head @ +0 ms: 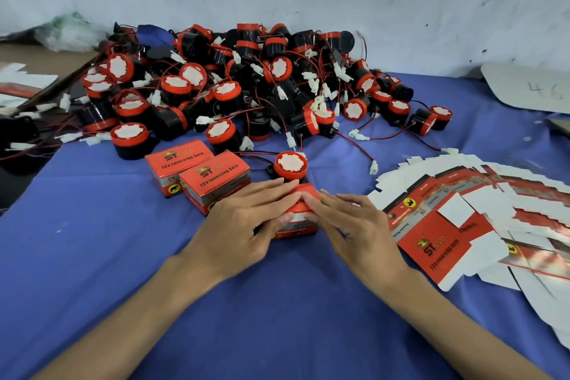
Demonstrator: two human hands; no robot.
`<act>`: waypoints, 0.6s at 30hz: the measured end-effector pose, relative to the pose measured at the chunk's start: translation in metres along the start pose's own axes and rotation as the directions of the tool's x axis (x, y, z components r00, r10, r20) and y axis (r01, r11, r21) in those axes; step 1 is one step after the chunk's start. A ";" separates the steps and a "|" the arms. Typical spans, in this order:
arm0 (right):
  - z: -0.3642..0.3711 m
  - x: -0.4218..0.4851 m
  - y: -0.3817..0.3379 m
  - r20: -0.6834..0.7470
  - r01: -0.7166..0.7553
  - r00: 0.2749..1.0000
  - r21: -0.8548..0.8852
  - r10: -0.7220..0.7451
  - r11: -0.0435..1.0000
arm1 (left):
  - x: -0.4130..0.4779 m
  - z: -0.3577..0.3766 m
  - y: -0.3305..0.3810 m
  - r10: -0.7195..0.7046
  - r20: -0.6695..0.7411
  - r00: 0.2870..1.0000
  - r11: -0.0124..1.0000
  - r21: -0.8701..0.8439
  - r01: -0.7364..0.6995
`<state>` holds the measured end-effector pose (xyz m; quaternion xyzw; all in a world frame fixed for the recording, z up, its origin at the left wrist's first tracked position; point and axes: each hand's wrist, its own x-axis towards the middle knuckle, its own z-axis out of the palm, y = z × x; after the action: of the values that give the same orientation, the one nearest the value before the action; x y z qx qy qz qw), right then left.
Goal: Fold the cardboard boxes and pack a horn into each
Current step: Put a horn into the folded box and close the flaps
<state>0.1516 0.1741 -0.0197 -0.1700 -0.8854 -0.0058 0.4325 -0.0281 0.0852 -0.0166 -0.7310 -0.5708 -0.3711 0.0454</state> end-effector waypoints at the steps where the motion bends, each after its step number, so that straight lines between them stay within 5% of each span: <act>1: -0.002 -0.001 0.001 0.024 0.010 1.000 -0.027 -0.009 1.000 | -0.001 0.000 0.000 0.032 0.000 1.000 0.999 0.043 -0.032; 4: -0.005 -0.004 0.002 0.102 -0.027 0.994 0.034 0.023 0.999 | -0.001 0.001 0.001 0.083 -0.030 0.996 0.994 0.079 -0.080; 6: -0.004 -0.003 0.000 0.092 -0.175 0.983 0.215 0.158 0.961 | 0.001 0.002 0.004 -0.049 -0.062 0.997 0.995 -0.094 0.043; 10: -0.004 0.004 -0.002 0.210 -0.497 0.861 0.532 0.463 0.685 | 0.007 0.000 0.003 -0.277 -0.026 0.960 0.879 -0.411 0.243; 14: -0.001 0.003 -0.002 0.076 -0.333 0.940 0.421 0.333 0.844 | 0.006 -0.001 0.002 -0.284 -0.021 0.959 0.855 -0.458 0.243; 18: 0.004 0.002 0.001 -0.012 -0.197 0.978 0.300 0.210 0.933 | 0.003 0.001 -0.001 -0.102 -0.082 0.991 0.965 -0.249 0.079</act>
<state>0.1482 0.1763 -0.0210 -0.1935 -0.8441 0.1685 0.4708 -0.0281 0.0883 -0.0156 -0.6860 -0.5505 -0.4744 -0.0357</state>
